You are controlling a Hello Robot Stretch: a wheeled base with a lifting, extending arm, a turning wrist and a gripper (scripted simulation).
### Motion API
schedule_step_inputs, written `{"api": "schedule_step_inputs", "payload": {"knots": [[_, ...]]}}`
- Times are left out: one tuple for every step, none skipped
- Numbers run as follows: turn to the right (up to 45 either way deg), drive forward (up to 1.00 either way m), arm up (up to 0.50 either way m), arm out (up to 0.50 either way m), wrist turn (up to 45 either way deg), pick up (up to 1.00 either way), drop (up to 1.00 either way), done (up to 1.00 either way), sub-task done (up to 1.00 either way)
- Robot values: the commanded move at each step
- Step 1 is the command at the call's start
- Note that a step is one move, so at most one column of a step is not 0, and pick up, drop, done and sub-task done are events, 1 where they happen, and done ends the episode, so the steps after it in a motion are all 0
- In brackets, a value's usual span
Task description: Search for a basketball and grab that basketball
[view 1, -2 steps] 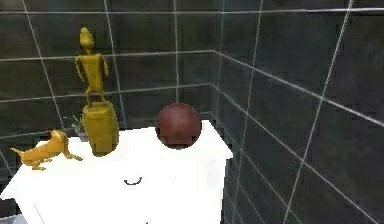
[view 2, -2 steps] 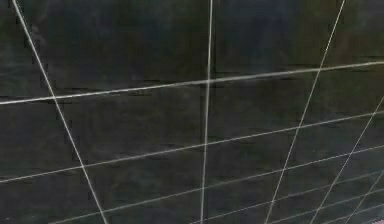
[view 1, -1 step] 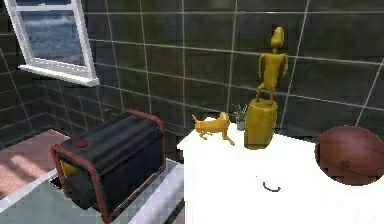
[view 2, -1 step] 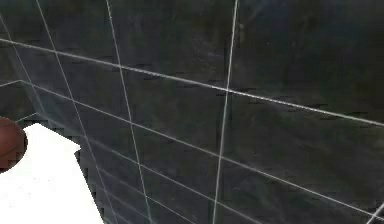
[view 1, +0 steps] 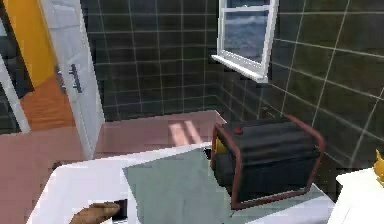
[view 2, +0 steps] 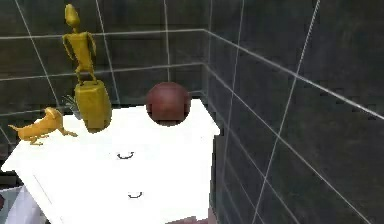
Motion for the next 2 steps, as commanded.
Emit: {"api": "schedule_step_inputs", "payload": {"knots": [[45.0, 0.0, 0.0, 0.0, 0.0, 0.0, 0.0, 0.0, 0.0], [30.0, 0.0, 0.0, 0.0, 0.0, 0.0, 0.0, 0.0, 0.0]]}}
